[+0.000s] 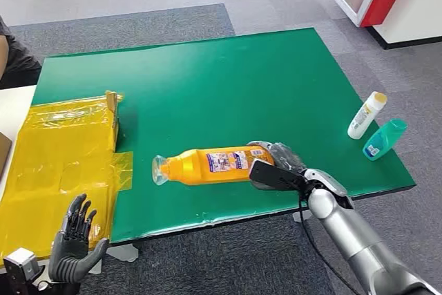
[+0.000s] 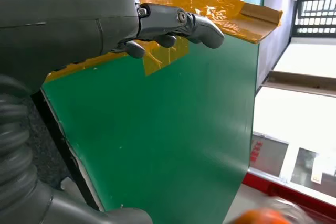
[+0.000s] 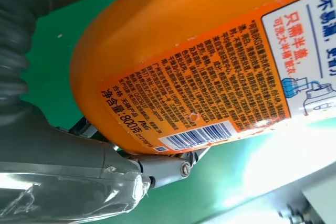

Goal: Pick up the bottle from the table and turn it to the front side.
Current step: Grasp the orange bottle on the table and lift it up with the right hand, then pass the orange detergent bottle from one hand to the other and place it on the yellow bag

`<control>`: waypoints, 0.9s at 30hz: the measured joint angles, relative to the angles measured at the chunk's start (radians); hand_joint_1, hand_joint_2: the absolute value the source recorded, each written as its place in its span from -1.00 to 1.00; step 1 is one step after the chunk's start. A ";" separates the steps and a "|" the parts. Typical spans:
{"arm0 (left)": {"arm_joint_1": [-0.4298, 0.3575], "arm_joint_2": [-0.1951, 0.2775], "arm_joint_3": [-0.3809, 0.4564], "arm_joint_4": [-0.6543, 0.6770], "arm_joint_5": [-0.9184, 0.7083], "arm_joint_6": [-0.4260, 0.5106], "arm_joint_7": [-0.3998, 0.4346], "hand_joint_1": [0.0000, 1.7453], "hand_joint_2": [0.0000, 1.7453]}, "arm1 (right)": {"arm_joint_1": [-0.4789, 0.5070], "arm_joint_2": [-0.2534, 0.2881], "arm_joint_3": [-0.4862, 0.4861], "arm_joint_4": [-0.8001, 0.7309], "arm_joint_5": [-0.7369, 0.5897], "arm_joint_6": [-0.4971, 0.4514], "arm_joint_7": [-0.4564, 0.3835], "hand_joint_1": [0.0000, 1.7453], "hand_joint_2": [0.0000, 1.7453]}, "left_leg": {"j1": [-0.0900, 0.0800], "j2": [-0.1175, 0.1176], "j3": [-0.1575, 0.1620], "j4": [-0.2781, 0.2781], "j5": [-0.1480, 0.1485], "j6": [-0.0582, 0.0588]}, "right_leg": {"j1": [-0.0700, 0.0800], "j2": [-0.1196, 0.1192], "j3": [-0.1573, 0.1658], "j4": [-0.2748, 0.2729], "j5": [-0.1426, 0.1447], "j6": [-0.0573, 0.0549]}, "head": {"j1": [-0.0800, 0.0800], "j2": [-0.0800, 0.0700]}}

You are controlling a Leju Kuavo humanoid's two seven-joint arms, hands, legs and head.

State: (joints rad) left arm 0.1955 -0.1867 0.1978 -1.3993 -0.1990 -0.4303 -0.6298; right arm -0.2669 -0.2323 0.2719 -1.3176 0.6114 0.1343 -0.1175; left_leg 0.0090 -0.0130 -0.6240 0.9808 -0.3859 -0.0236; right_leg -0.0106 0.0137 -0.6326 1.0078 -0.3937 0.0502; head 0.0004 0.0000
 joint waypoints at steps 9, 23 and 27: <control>-0.016 -0.014 -0.027 -0.060 -0.017 -0.024 0.046 -1.00 1.00 | 0.078 0.137 -0.083 -0.107 -0.153 0.030 -0.074 1.00 1.00 | 0.000 0.000 0.001 0.000 0.000 -0.001 | 0.001 0.000 -0.001 0.000 0.000 -0.001 | 0.000 0.000; -0.147 0.081 -0.328 -0.129 0.047 0.015 0.139 -1.00 1.00 | 0.067 0.312 -0.075 -0.003 -0.121 -0.010 -0.141 1.00 1.00 | 0.000 0.000 0.001 0.000 0.001 -0.001 | 0.001 0.000 0.000 0.001 0.001 -0.002 | 0.000 0.000; -0.234 0.085 -0.410 -0.129 0.119 -0.011 0.180 -1.00 1.00 | 0.041 0.349 -0.072 0.089 -0.073 -0.034 -0.168 1.00 1.00 | 0.000 0.000 0.001 0.000 0.002 -0.001 | 0.001 -0.001 0.000 0.001 0.001 -0.002 | 0.000 0.000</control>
State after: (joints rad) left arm -0.0382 -0.1017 -0.2126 -1.5280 -0.0795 -0.4412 -0.4498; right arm -0.2262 0.1172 0.1999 -1.2290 0.5380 0.1006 -0.2855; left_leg 0.0094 -0.0130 -0.6234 0.9808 -0.3836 -0.0244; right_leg -0.0098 0.0132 -0.6325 1.0084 -0.3924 0.0485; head 0.0004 0.0000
